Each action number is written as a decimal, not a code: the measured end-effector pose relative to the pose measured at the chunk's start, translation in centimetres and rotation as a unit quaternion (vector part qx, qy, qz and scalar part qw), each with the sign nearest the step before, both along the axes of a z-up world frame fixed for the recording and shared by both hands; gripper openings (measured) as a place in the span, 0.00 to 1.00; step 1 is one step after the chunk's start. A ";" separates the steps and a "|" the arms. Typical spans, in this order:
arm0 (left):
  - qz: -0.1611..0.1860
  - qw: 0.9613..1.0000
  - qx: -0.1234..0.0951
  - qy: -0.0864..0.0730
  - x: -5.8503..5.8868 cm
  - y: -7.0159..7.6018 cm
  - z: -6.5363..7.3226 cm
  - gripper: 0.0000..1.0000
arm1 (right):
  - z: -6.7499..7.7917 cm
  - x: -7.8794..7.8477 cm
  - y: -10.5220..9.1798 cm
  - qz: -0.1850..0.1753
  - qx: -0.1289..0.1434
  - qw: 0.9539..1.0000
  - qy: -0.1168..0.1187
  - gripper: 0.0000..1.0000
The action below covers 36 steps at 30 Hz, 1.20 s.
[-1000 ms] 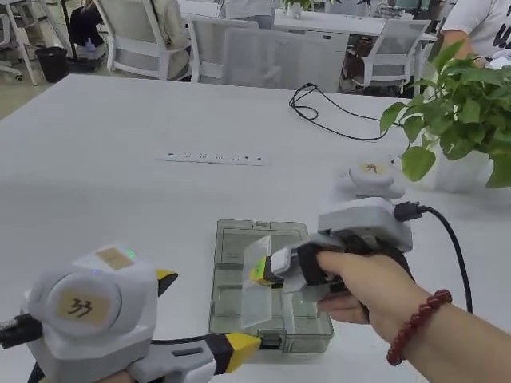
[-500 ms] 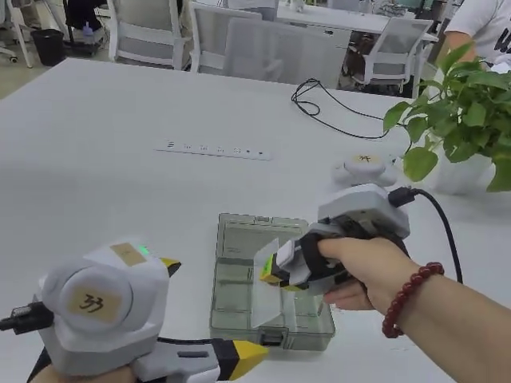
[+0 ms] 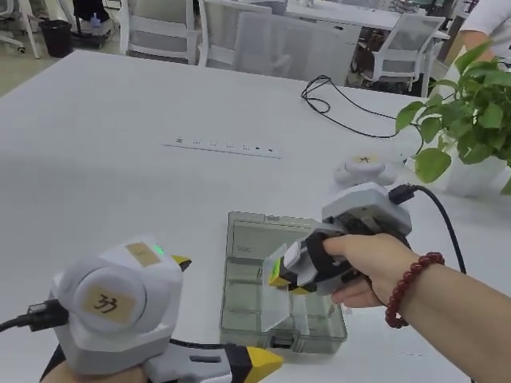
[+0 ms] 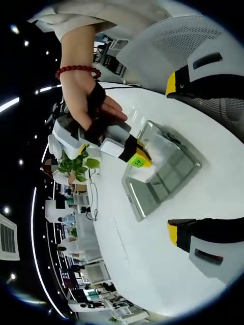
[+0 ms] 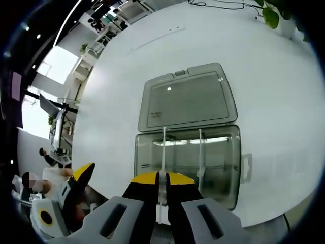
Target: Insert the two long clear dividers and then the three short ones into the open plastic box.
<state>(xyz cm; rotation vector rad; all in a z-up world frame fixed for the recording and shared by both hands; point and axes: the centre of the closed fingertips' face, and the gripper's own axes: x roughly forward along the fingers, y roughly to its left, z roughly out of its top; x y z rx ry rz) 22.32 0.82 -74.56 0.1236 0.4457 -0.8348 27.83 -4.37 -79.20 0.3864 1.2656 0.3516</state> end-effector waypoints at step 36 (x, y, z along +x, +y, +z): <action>-0.001 1.000 -0.009 0.005 0.6 0.2 0.1 0.96 | -1.5 0.1 0.5 0.046 -0.056 0.996 0.043 0.07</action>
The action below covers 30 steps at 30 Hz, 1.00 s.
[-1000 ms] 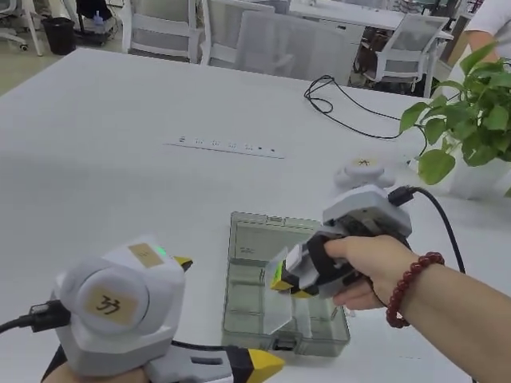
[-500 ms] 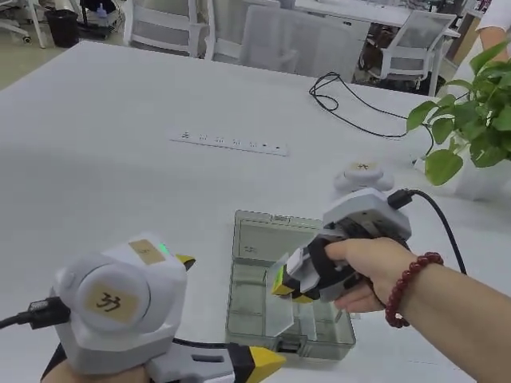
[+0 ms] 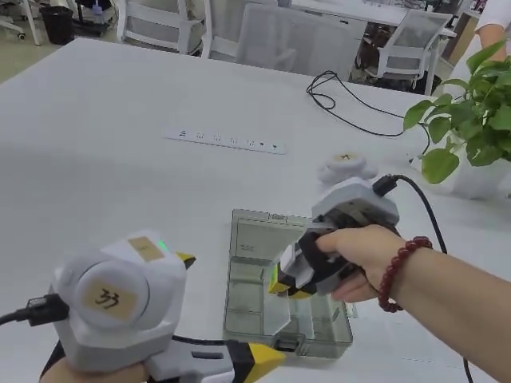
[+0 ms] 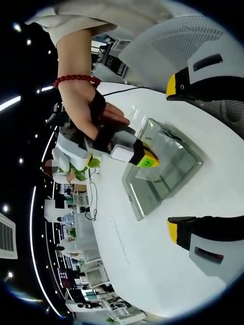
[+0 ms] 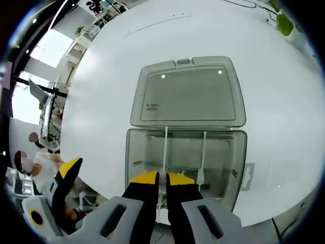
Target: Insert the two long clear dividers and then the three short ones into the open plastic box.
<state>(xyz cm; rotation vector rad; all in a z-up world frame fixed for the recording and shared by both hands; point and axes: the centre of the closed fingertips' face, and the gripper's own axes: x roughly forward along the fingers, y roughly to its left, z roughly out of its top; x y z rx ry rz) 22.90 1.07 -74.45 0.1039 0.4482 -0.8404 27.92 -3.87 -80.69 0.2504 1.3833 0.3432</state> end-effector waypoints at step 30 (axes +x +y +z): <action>0.015 1.000 0.000 -0.002 -0.1 0.5 0.3 0.95 | -1.9 0.0 0.7 0.122 -0.133 0.983 -0.041 0.07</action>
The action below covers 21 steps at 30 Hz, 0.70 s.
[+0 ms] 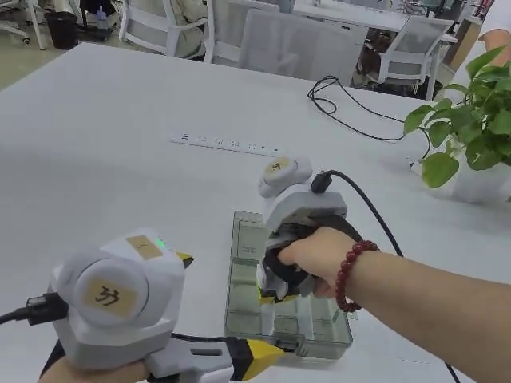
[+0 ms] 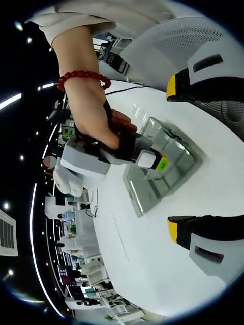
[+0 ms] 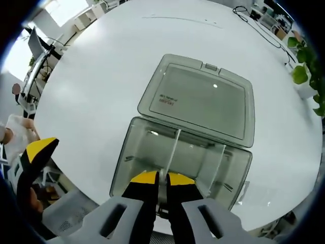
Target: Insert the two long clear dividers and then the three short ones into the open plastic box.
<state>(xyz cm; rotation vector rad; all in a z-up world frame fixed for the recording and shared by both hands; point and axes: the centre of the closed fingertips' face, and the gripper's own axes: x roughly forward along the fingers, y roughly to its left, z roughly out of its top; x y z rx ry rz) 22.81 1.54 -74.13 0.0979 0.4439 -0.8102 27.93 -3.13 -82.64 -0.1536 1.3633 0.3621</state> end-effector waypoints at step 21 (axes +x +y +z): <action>0.029 0.999 -0.001 0.014 -0.5 1.1 0.1 0.91 | -0.4 -0.3 0.2 -0.033 0.080 0.996 0.000 0.13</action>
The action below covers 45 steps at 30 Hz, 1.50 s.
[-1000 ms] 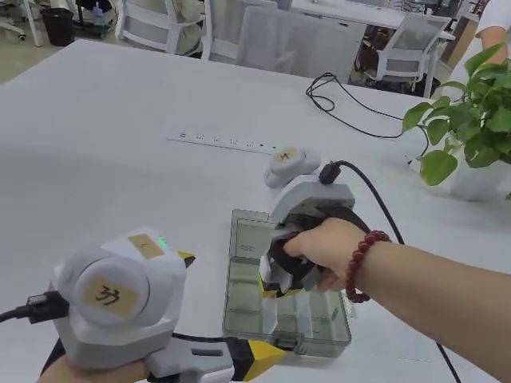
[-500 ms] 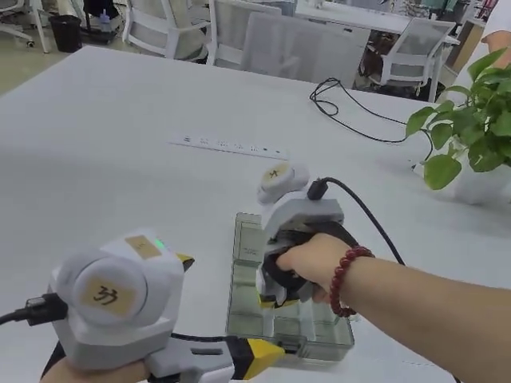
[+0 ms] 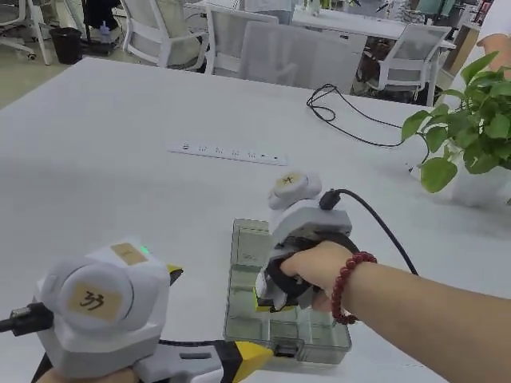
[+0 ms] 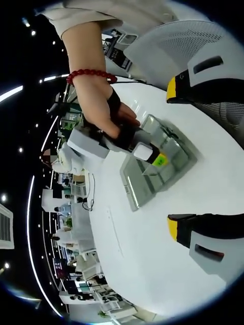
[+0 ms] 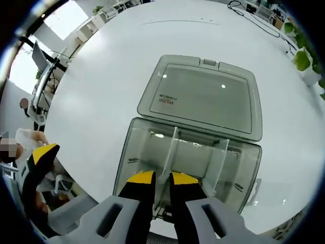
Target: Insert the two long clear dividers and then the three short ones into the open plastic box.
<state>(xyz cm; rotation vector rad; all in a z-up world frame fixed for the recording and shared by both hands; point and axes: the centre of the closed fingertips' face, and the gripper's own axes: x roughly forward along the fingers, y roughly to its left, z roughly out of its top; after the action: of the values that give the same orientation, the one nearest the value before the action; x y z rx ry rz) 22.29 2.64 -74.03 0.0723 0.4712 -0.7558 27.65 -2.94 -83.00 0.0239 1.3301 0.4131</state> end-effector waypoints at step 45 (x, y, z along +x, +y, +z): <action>0.034 0.999 0.011 -0.004 -0.4 0.1 1.0 0.94 | 5.7 -1.8 -5.7 0.326 0.051 0.926 -0.186 0.44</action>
<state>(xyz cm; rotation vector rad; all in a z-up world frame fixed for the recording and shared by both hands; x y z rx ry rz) 21.88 2.72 -73.00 0.0799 0.4720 -0.6835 25.88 -8.64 -77.31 -0.4047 0.9107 0.9995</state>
